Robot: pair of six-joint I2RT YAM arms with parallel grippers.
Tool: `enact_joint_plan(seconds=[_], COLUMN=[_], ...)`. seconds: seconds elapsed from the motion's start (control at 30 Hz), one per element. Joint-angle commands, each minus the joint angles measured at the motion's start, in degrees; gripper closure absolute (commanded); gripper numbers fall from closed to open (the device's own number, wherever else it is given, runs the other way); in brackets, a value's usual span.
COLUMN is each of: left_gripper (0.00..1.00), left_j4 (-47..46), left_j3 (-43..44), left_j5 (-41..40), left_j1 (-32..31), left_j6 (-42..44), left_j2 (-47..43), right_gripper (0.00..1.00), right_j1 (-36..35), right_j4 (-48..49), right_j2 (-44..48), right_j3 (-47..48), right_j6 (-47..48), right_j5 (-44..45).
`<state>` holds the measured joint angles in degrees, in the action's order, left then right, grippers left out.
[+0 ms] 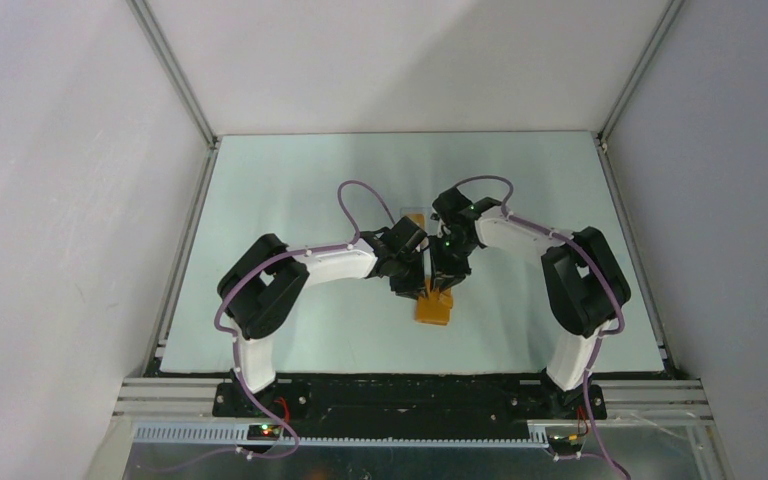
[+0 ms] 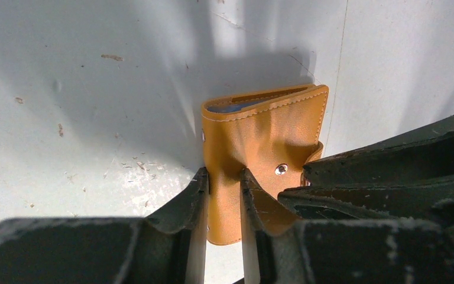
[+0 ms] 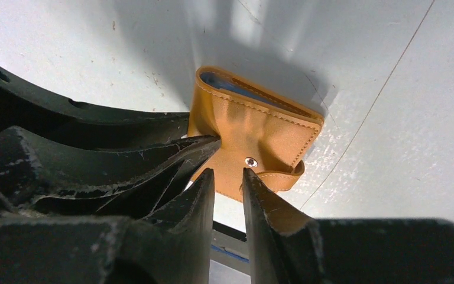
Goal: Put the credit cards into the card holder
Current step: Close the card holder at the center of the board.
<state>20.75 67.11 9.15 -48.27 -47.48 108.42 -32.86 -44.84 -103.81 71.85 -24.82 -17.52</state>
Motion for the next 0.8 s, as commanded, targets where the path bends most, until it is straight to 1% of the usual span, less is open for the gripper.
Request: enact_joint_plan(seconds=[0.0, 0.27, 0.43, 0.5, 0.57, 0.6, 0.67, 0.7, 0.77], left_gripper=[0.79, 0.79, 0.79, 0.79, 0.79, 0.79, 0.79, 0.79, 0.79], left_j4=[0.87, 0.92, 0.88, 0.94, 1.0, 0.97, 1.03, 1.04, 1.13], left_j3=[0.22, 0.21, 0.28, 0.3, 0.37, 0.34, 0.31, 0.3, 0.3], left_j5=[-2.0, -1.96, -2.05, -1.96, -1.98, -2.0, -2.08, -2.04, -2.08], left_j1=[-0.94, -0.86, -0.88, -0.86, -0.88, -0.91, -0.9, -0.88, -0.86], left_j6=[1.67, 1.61, 1.52, 1.51, 1.52, 1.47, 1.52, 1.52, 1.59], left_j2=[3.11, 3.19, 3.27, 3.41, 3.49, 3.47, 3.46, 3.51, 3.52], right_gripper=[0.72, 0.73, 0.75, 0.78, 0.85, 0.91, 0.98, 1.0, 1.0], right_j1=[0.36, 2.82, 5.69, 6.45, 6.76, 6.83, 6.8, 6.78, 6.41], right_j4=[0.91, 2.14, 0.89, 0.56, 0.51, 0.64, 1.16, 1.33, 2.19], right_j2=[3.46, 12.14, 13.47, 12.98, 12.1, 11.38, 10.25, 9.36, 8.28], right_j3=[-1.0, -3.45, -5.43, -6.28, -7.12, -7.36, -8.13, -8.44, -8.61], right_j6=[-0.05, 0.05, 1.07, 1.91, 2.41, 2.5, 2.63, 2.62, 2.53], right_j5=[-1.57, -3.91, -4.27, -4.5, -4.48, -4.51, -4.96, -5.28, -5.78])
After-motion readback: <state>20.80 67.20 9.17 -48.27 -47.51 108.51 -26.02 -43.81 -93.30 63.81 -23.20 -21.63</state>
